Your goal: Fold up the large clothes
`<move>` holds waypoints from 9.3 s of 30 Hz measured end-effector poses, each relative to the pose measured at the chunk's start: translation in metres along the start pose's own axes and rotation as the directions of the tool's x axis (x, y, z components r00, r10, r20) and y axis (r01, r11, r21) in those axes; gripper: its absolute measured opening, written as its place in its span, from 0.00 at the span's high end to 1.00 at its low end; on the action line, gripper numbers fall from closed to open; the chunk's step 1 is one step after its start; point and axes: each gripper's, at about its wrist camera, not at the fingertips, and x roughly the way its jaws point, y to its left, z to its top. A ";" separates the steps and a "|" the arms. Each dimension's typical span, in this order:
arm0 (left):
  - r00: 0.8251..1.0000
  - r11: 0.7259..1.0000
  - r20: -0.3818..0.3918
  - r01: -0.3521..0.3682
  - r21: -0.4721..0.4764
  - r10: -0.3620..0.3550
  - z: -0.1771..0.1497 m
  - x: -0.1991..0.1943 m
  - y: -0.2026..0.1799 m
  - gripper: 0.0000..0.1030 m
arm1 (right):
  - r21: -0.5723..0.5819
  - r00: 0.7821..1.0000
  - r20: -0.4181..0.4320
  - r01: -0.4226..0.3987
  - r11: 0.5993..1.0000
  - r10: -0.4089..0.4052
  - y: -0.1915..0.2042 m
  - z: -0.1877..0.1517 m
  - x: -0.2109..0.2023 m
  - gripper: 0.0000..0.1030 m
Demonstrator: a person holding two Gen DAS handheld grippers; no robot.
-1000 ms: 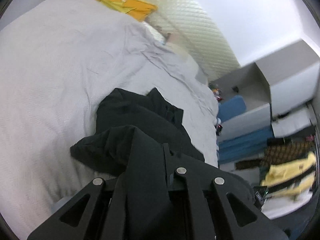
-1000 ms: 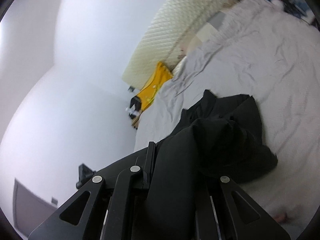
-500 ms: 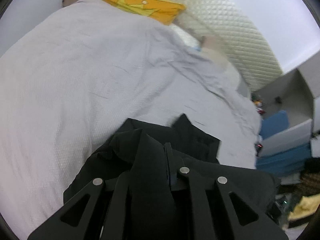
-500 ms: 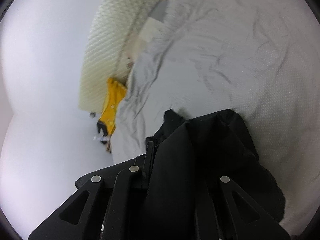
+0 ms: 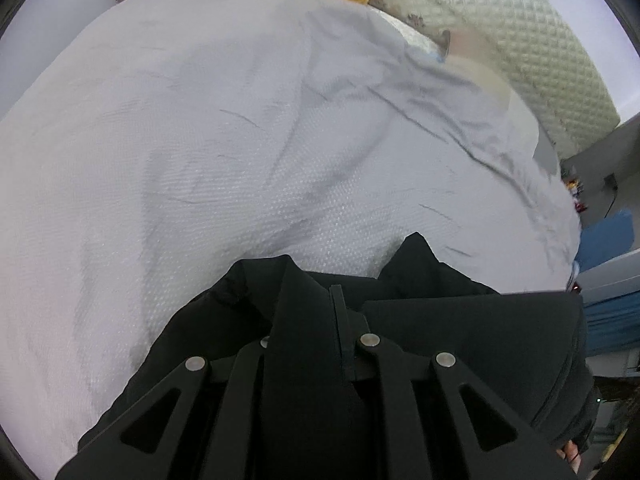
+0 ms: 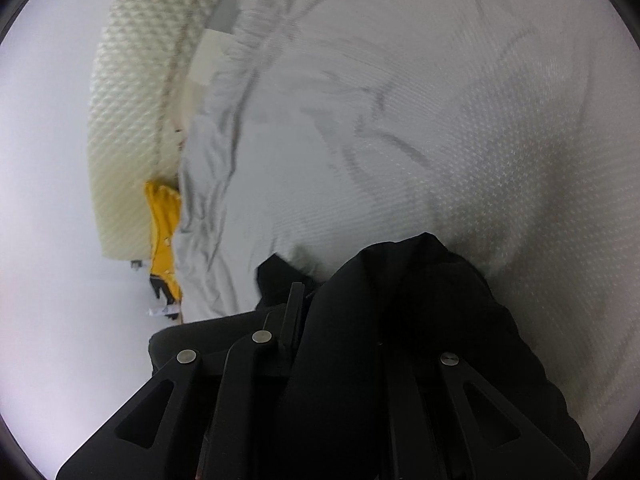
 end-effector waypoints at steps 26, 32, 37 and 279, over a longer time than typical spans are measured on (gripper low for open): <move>0.987 0.984 -0.093 0.144 0.106 -0.134 -0.020 -0.112 0.044 0.80 | -0.308 0.997 -0.011 -0.072 0.949 0.072 0.029 -0.033 -0.120 0.43; 0.996 0.973 0.037 0.075 0.218 -0.085 -0.040 -0.173 0.047 0.44 | -0.518 0.998 0.059 0.043 0.854 -0.015 0.077 -0.073 -0.153 0.40; 0.968 0.938 0.196 0.084 0.337 -0.157 -0.076 -0.205 0.023 0.44 | -0.692 0.991 0.131 0.117 0.712 -0.036 0.121 -0.133 -0.144 0.34; 0.795 0.896 0.578 -0.107 0.430 -0.183 -0.426 -0.264 0.032 0.23 | -0.830 0.843 0.492 0.379 0.410 0.218 -0.003 -0.462 -0.224 0.00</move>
